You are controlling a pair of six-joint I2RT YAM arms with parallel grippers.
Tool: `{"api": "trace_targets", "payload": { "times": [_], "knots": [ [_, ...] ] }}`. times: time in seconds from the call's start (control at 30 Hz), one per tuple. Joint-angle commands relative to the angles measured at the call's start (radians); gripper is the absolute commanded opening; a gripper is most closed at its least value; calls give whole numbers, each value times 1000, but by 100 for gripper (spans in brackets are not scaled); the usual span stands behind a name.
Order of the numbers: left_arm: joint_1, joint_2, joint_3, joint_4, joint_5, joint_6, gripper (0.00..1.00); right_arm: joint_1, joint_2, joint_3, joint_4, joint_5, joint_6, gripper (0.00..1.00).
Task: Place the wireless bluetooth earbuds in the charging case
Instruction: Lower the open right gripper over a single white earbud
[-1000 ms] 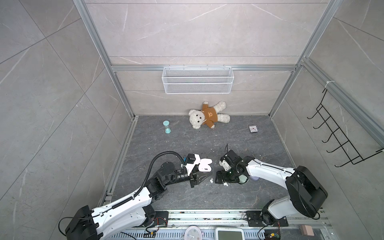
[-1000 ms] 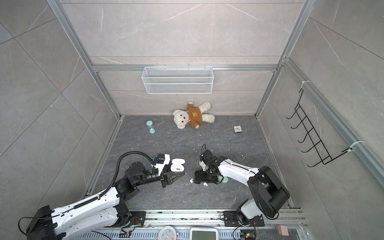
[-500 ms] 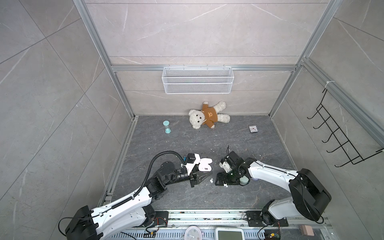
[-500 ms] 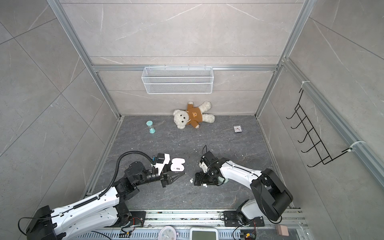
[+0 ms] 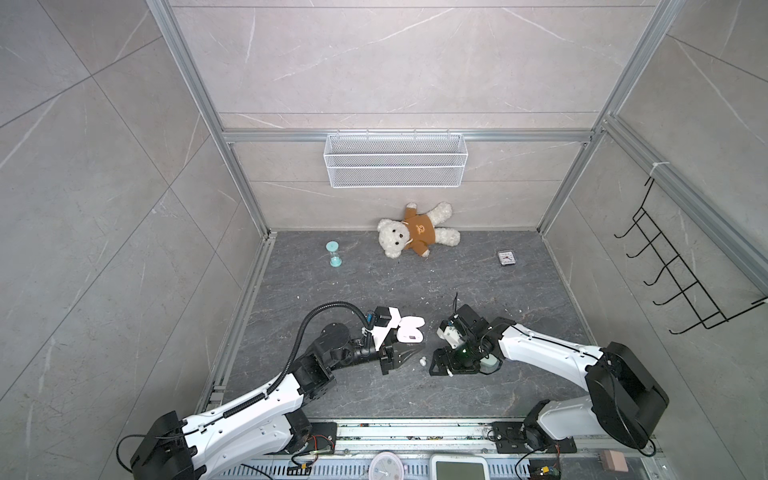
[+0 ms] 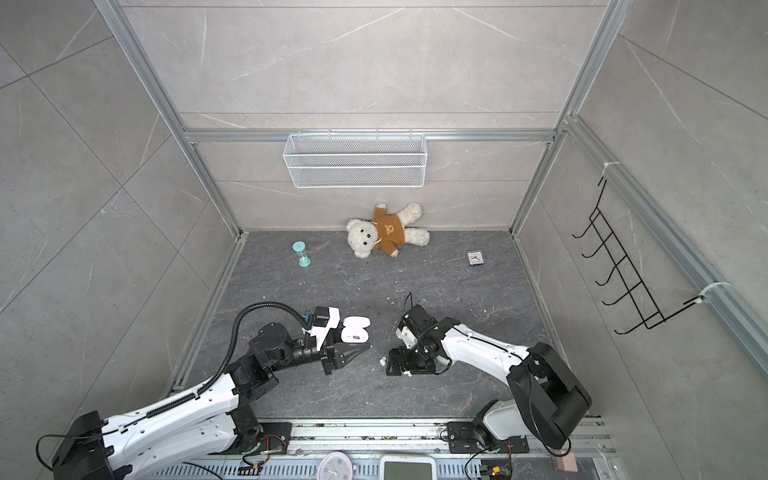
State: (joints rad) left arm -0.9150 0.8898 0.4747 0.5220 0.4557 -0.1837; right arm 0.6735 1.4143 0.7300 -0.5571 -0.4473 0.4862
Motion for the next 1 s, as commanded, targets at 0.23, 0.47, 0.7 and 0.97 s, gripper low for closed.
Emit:
{"api": "trace_targets", "payload": {
  "times": [0.23,0.47,0.7,0.97],
  "knots": [
    [-2,-6,53,19,26,16,16,44,-7,32,-51,-3,5,84],
    [-2,-12,53,15,25,12,16,70,-45,56,-63,45,26,85],
    [-2,-20,58,-5,26,20,16,15,-66,50,-90,122,18,78],
    [-2,-22,60,-8,25,18,16,-8,19,37,-50,156,-24,73]
  ]
}}
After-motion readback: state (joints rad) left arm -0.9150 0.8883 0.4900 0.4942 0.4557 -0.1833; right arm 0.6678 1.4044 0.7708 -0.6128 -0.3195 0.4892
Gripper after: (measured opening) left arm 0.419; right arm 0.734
